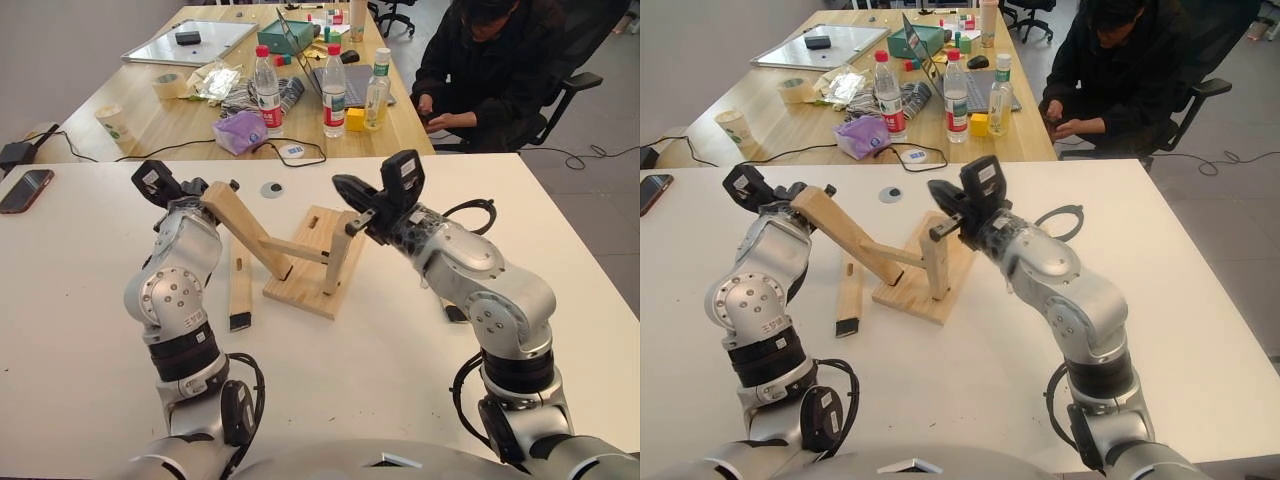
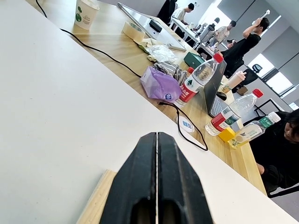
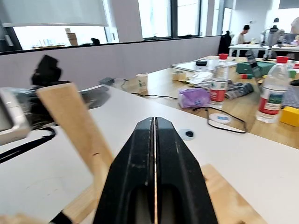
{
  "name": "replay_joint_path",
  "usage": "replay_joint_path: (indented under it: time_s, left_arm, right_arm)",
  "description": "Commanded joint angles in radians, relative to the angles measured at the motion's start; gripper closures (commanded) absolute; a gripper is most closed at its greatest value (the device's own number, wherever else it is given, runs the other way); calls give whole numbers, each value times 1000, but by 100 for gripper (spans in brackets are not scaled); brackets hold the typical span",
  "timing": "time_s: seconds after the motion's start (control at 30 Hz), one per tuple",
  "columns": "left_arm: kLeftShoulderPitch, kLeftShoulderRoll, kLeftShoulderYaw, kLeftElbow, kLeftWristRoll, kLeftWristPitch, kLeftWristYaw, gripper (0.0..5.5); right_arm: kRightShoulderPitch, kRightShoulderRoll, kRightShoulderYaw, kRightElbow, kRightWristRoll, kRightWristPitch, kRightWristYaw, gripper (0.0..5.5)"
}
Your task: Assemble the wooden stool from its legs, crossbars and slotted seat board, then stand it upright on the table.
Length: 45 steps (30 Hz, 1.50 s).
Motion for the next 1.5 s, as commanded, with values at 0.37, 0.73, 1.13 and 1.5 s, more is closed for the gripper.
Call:
replay_joint_path:
  time_s: [0.37,0.73,1.13,1.5]
  left_arm:
    - [-151,44,-154,215,140,-69,-297,550]
    - [-8,271,-9,96,192,-42,-437,550]
    - [157,535,-233,-246,-91,673,-799,550]
    - [182,313,-405,-132,22,610,-772,550]
  right_arm:
    - [-75,11,-27,109,-28,84,28,547]
    - [-231,6,-355,303,101,43,56,547]
    - [-360,-126,61,1271,-555,-657,399,547]
    - [-462,-2,111,1702,-739,-964,439,547]
